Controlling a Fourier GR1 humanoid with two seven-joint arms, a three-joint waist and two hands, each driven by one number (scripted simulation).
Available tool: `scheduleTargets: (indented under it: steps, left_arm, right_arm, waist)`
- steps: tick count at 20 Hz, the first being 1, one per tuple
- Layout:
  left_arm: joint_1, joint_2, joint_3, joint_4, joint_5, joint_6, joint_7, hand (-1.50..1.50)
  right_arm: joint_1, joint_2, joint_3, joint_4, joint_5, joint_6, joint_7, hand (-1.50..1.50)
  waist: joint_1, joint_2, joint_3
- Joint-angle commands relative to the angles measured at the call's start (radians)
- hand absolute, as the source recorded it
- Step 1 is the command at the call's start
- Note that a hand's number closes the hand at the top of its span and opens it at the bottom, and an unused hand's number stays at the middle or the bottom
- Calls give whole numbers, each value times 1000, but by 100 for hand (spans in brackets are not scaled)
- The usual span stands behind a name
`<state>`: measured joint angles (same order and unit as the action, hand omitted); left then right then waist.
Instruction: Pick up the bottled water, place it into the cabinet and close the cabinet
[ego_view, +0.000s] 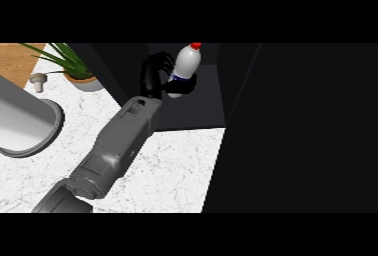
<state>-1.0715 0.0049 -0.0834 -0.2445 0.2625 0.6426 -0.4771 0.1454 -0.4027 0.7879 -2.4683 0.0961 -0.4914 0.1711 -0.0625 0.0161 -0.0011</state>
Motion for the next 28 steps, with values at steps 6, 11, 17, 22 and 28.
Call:
scheduleTargets:
  steps: [6, 11, 17, 22, 28]
  left_arm:
    - [-57, 37, 14, 124, -32, 50, -17, -150]
    - [-47, -1, -35, 196, -91, 132, -12, -150]
    - [-26, 7, -26, 192, -92, 171, -37, -150]
    - [-7, -4, -12, 170, -82, 178, -53, -150]
    - [-32, 3, 11, 110, -68, 10, -108, -150]
  right_arm:
    - [6, -27, -30, -55, -16, 25, -19, -150]
    - [-3, -13, 25, -37, 9, 22, -4, -150]
    - [-2, -29, -7, -63, -9, 18, -7, -150]
    - [55, -72, 3, -86, -39, 39, -35, -150]
    - [31, -39, -11, -54, -31, 15, -34, -150]
  waist:
    - [-7, 7, 1]
    - [-25, 12, 0]
    - [-26, 15, -1]
    - [-25, 8, 0]
    - [0, 3, 0]
